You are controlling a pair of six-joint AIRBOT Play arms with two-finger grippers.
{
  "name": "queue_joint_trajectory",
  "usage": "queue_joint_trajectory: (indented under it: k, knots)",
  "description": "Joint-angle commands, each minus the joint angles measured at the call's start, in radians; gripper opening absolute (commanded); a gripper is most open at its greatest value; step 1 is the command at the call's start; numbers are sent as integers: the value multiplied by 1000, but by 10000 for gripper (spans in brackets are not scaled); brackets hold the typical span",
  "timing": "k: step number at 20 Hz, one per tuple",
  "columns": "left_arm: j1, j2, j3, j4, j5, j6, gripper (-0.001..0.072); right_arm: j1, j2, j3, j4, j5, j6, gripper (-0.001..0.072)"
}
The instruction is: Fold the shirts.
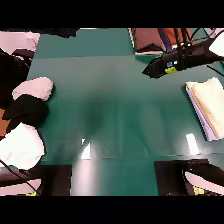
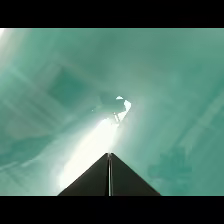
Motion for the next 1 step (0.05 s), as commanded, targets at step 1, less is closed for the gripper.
queue_joint_trajectory:
  k: [1]
  knots:
    - [0,0,0,0,5,0,23,7,0,0,2,13,-2,15]
